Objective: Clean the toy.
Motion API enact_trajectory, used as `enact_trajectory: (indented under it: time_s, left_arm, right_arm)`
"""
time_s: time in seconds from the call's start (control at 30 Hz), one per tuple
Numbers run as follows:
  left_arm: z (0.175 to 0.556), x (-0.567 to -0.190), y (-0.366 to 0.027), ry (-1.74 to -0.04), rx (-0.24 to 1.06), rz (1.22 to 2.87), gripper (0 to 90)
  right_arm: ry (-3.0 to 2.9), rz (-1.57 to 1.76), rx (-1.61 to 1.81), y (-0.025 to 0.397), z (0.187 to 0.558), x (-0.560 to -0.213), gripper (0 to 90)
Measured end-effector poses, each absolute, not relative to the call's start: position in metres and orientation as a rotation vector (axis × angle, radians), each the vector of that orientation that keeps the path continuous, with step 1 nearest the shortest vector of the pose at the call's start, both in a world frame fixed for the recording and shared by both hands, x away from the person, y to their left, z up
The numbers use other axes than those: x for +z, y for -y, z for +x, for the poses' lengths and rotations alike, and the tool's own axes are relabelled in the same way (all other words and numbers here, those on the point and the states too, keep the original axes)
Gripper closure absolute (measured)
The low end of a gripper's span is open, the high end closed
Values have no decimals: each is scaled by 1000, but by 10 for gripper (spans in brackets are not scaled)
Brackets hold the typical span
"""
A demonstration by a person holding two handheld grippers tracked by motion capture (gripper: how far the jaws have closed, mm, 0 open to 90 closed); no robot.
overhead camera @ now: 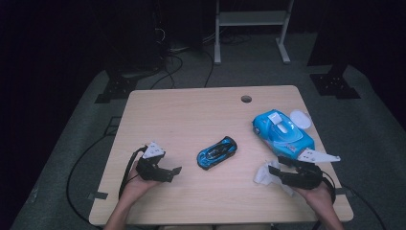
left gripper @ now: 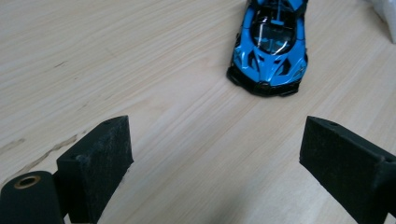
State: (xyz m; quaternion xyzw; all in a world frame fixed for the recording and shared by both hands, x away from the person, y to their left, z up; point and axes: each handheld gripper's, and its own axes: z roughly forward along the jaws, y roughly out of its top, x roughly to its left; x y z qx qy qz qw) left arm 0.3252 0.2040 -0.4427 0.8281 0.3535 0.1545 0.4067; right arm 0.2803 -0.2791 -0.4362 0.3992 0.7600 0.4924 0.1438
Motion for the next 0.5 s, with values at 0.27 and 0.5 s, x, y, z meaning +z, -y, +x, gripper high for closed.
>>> enact_trajectory:
  time_s: [0.27, 0.5]
  left_arm:
    - [323, -448, -216, -924, 409, 2045, 83]
    - [322, -451, -223, -936, 417, 2032, 82]
  right_arm:
    - [-2182, 1160, 1418, 281, 279, -440, 383]
    - [-2190, 1177, 1410, 282, 282, -448, 376]
